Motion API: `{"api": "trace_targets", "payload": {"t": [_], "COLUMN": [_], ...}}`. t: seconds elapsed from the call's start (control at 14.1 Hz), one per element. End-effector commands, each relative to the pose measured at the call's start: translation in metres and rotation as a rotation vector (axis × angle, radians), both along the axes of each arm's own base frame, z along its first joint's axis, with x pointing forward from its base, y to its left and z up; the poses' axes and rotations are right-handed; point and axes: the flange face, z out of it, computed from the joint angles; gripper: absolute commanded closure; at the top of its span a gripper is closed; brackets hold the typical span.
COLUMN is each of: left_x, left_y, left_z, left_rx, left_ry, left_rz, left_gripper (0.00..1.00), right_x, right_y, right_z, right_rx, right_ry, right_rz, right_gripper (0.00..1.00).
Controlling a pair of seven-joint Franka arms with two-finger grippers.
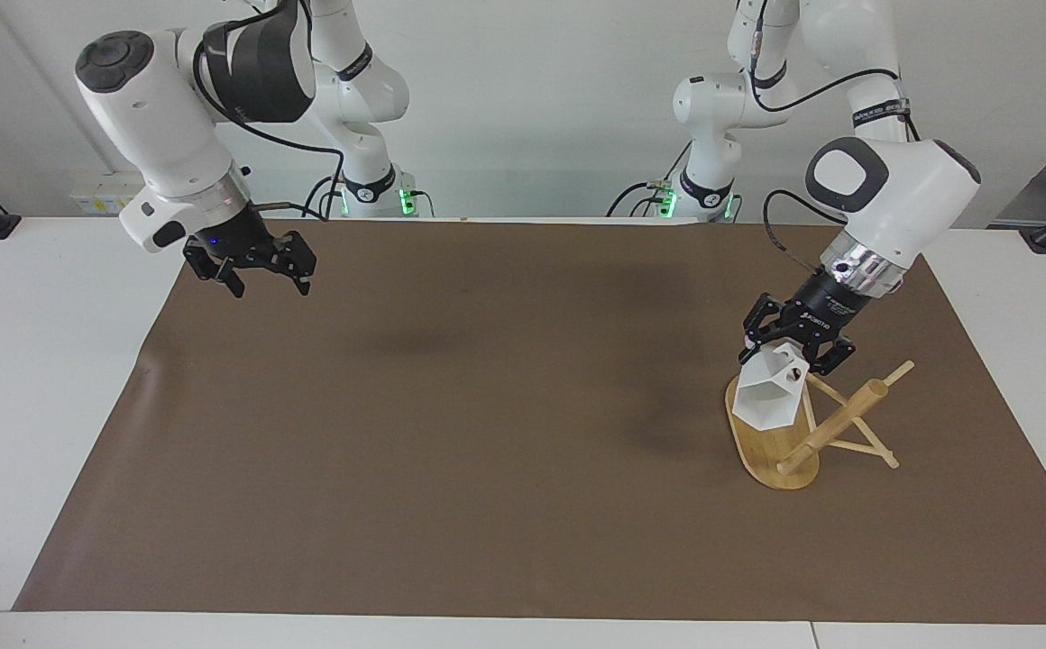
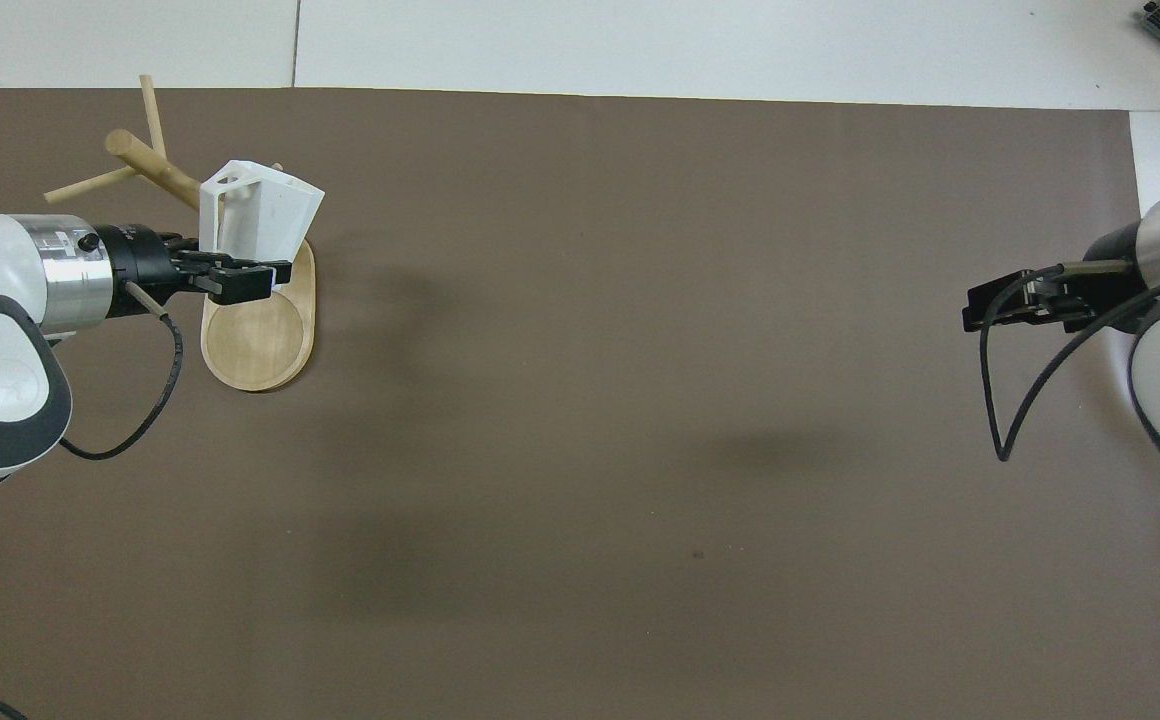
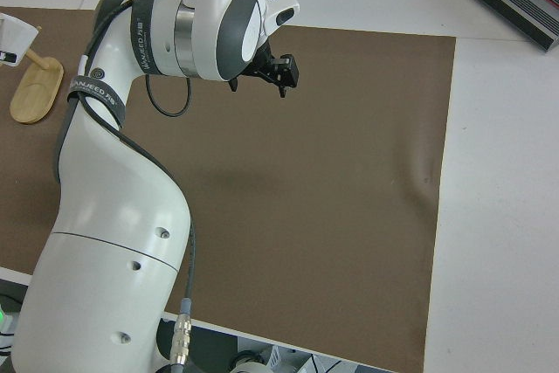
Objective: Hang cup on rack
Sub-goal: 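Lower the cup handle onto a mug tree peg with the left gripper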
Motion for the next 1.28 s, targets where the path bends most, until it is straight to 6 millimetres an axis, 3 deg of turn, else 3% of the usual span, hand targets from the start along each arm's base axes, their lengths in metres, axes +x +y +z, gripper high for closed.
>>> {"api": "trace_targets", "payload": {"t": [0.0, 0.35, 0.57, 0.92, 1.21], "left_x": [-0.001, -0.001, -0.001, 0.0, -0.001], "left_y": [0.009, 0.013, 0.016, 0.029, 0.027], "left_z": [0.0, 0.0, 0.0, -0.002, -0.005], "left_rx": [0.016, 0.019, 0.014, 0.003, 0.0], "left_ry": [0.008, 0.029, 0.039, 0.053, 0.05], "left_rz": [0.05, 0.091, 0.114, 0.164, 0.2], "left_gripper": [1.0, 1.0, 1.0, 1.0, 1.0], "right_x": [-0.004, -0.017, -0.018, -0.019, -0.02], "right_y": [-0.007, -0.01, -0.011, -0.051, -0.055], "right_z": [0.02, 0.051, 0.049, 0.049, 0.048], "right_rx": [-0.025, -0.026, -0.024, -0.024, -0.025], "right_ry": [0.022, 0.024, 0.024, 0.016, 0.017], "right_rz": [-0.022, -0.023, -0.023, -0.102, -0.104], "right_gripper": [0.0, 0.0, 0.0, 0.0, 0.0]}}
